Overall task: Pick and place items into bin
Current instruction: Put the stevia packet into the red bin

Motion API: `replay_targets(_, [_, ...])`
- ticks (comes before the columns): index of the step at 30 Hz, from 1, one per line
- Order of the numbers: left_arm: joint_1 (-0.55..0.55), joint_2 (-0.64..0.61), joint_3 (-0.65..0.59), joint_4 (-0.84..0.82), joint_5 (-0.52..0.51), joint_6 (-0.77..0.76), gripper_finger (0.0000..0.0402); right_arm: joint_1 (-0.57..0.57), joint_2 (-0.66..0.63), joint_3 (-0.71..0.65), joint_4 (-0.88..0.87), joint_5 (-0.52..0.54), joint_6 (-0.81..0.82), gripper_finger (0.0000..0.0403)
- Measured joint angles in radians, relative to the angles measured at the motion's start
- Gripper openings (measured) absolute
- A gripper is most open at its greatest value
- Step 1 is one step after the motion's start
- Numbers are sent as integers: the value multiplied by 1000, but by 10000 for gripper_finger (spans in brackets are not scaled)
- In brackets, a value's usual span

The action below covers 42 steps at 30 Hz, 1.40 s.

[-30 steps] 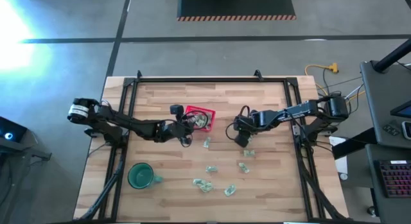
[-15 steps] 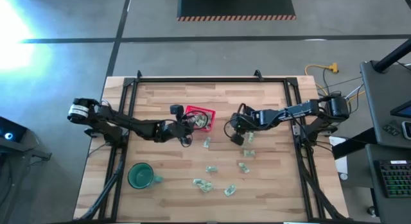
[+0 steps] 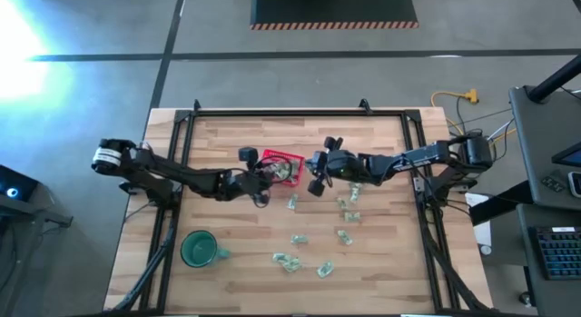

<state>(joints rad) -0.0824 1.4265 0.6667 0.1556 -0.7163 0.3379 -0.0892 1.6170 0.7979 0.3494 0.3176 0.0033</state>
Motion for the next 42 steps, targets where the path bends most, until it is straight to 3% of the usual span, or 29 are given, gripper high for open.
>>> replay_targets(4, [-3, -55, 0, -134, -1, -44, 116, -14, 40, 0, 131, 0, -7, 13])
replay_targets(10, [-5, -179, -2, -342, 1, -175, 116, -23, 90, 1, 175, 0, 1, 13])
replay_targets(18, [-10, -312, -20, -376, 53, -231, 116, -32, 144, 10, 281, -2, 14, 13])
replay_targets(31, [-22, -328, -21, -374, 137, -257, 116, -43, 321, 167, 224, -13, 30, 15])
replay_targets(39, [-26, -328, -21, -374, 165, -257, 116, -41, 307, 201, 168, -68, -28, 88])
replay_targets(42, [-26, -328, -21, -371, 232, -255, 116, -42, 278, 200, 138, -66, -39, 122])
